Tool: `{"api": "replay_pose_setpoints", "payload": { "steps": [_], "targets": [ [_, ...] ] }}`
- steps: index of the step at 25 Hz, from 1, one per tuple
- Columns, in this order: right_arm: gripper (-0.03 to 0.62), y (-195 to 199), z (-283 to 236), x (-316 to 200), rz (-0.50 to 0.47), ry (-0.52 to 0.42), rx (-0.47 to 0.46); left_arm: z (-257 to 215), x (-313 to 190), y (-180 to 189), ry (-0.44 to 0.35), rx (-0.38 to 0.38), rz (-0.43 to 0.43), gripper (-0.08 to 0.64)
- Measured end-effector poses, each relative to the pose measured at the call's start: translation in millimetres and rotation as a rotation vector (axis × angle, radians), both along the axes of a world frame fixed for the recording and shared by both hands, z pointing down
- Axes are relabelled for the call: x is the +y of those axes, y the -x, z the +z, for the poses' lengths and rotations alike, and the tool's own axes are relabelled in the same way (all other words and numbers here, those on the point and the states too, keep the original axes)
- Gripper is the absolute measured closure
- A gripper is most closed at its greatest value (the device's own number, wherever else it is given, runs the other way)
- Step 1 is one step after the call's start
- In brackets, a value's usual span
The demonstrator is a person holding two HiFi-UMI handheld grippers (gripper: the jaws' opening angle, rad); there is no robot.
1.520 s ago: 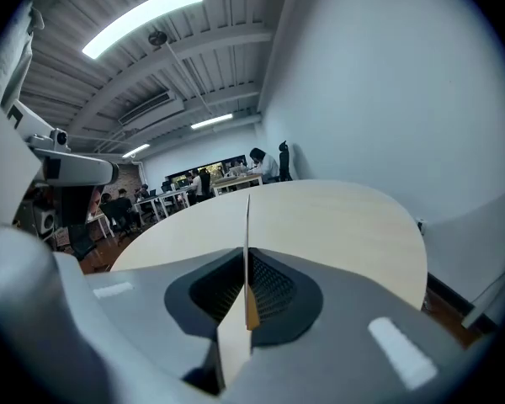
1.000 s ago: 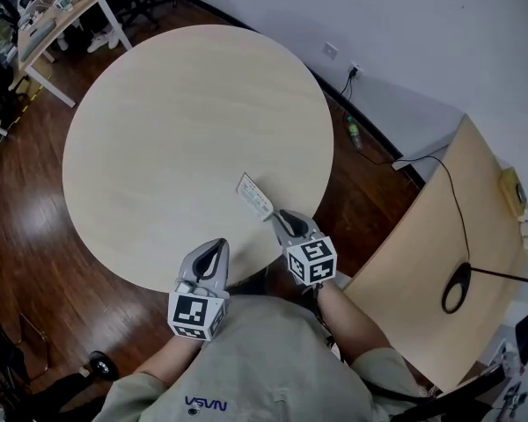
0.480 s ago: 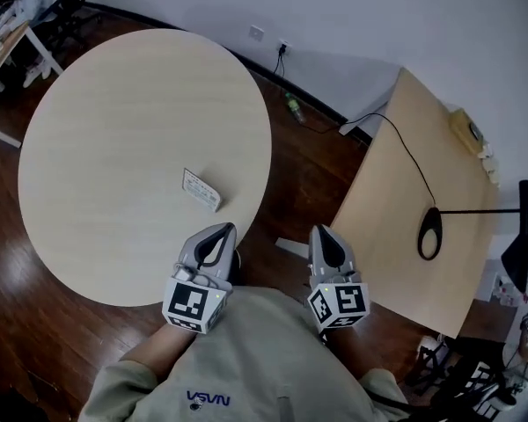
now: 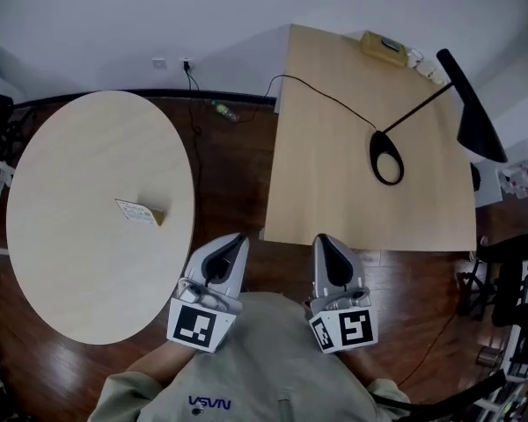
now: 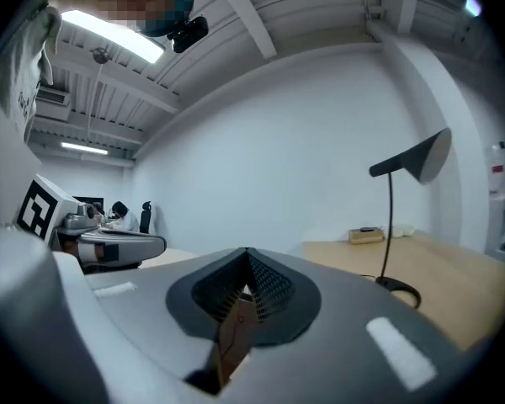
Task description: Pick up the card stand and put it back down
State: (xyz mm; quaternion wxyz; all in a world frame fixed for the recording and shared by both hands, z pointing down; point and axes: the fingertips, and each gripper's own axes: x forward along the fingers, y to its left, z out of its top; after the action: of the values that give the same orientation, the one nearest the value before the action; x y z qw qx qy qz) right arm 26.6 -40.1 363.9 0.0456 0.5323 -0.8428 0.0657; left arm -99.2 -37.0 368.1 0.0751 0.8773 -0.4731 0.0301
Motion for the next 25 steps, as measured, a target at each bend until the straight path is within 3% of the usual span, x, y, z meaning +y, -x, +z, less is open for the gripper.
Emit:
{"api": "replay_pose_setpoints", "payload": {
  "steps": [6,10,14,25],
  "targets": [
    [0.592,-79,21,69,0.071,0.043,-0.054,15,60,-75,-0.001,-0.077,0.043,0.557],
    [0.592,-109,37,102,0.078,0.07,-0.065,35,99,-96,0.062,-0.125,0.041,0.557],
    [0.592,-122,46,120,0.082,0.097,-0.076,40,114,-96,0.076,-0.146,0.018,0.557],
    [0.592,-120,28,144,0.207,0.058,-0.083,32,120,-108,0.048,-0.099,0.15,0.557]
  ]
}}
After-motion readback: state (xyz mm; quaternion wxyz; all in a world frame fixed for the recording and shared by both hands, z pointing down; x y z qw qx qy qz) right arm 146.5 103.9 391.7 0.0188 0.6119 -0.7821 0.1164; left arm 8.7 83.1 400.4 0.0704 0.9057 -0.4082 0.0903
